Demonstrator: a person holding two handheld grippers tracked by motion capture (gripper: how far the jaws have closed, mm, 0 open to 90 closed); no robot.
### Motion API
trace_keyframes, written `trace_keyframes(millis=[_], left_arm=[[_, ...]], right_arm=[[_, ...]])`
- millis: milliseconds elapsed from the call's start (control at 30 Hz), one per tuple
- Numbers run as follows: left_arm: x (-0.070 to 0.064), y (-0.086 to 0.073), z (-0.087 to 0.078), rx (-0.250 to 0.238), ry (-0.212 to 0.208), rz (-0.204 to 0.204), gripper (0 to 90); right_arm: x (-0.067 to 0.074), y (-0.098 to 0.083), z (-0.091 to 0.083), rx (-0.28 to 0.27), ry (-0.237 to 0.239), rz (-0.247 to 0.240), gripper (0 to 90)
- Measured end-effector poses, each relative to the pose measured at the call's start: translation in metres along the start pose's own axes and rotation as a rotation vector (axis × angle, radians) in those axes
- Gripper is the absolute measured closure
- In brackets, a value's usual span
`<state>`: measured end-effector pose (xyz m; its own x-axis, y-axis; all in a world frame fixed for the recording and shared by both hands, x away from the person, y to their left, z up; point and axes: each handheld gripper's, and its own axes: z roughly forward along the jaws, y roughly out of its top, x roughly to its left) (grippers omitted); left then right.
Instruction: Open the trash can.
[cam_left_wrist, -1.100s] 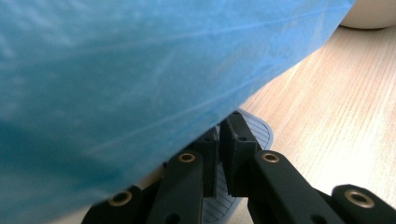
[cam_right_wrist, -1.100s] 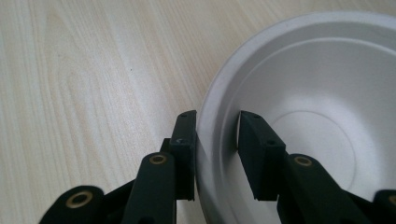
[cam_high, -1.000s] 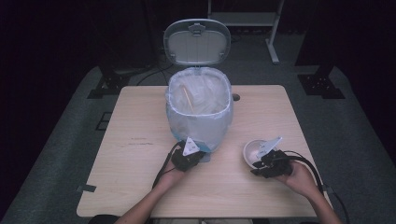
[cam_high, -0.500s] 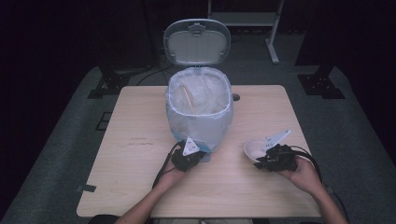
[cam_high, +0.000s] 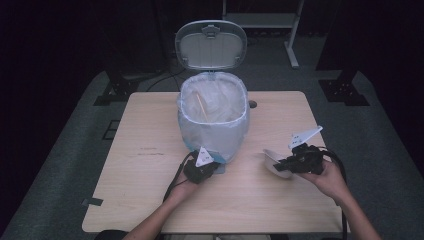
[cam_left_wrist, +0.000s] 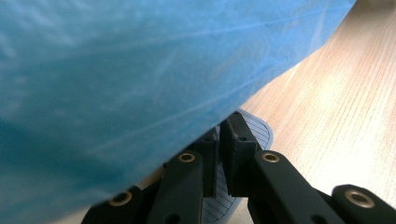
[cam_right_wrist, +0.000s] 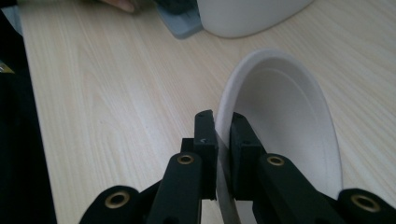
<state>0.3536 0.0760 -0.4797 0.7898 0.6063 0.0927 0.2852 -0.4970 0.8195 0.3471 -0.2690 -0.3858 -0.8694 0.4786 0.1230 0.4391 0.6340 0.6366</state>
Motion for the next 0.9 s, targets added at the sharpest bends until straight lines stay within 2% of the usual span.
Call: trace_keyframes(millis=[367, 900], left_arm=[[0.000, 0.000, 0.000, 0.007, 0.000, 0.006, 85.7], [0.000, 0.000, 0.000, 0.001, -0.002, -0.003, 85.6]], right_arm=[[0.005, 0.019, -0.030, -0.075, 0.027, 0.002, 83.0], [0.013, 0.046, -0.061, -0.109, 0.031, -0.014, 83.0]])
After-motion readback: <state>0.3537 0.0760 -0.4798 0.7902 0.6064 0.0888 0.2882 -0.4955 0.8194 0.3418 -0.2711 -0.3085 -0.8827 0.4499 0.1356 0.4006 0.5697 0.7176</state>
